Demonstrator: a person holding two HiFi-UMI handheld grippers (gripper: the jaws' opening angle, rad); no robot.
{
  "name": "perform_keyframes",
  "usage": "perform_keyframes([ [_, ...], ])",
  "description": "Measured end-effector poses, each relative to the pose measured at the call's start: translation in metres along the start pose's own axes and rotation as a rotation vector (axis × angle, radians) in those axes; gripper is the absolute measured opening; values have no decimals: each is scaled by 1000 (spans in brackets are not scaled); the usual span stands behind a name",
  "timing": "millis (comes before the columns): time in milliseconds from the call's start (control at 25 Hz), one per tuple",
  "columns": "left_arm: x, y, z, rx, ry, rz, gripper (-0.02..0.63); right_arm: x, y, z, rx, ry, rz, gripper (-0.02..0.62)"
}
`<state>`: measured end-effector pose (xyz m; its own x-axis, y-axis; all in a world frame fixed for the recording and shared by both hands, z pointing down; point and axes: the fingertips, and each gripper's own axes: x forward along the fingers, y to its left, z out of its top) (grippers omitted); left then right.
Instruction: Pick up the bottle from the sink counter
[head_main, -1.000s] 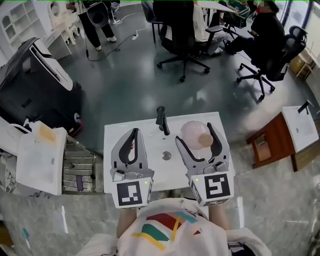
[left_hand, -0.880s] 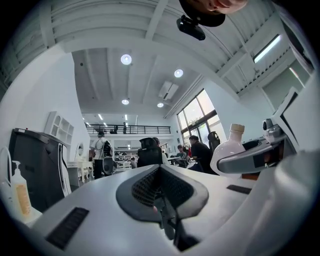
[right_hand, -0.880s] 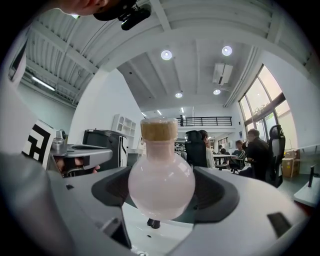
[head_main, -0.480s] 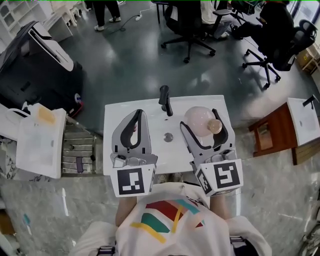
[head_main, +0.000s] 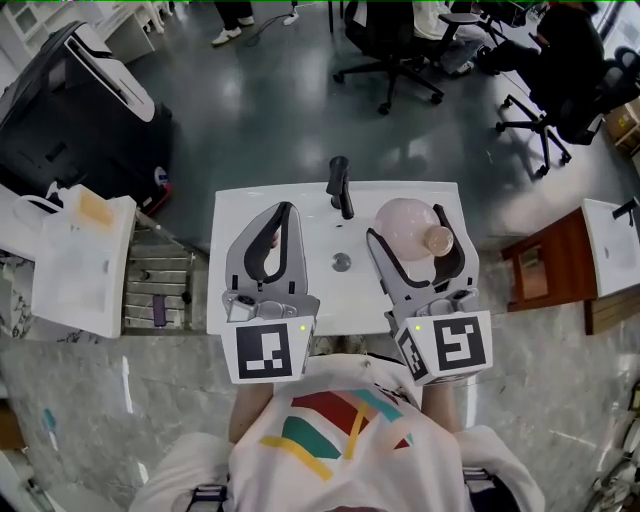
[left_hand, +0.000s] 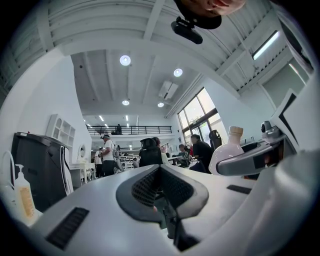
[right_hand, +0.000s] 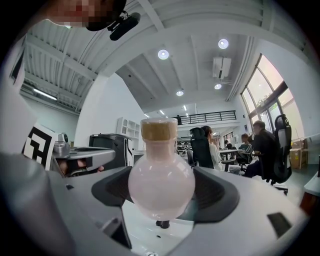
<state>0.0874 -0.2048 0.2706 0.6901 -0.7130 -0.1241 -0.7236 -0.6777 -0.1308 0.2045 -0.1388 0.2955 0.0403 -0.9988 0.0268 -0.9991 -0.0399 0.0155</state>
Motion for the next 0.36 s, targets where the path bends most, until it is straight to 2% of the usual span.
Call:
perform_keyframes([
  [360,-2,4,1,-1,1,12,18,1,2,3,0,-5,7,385],
])
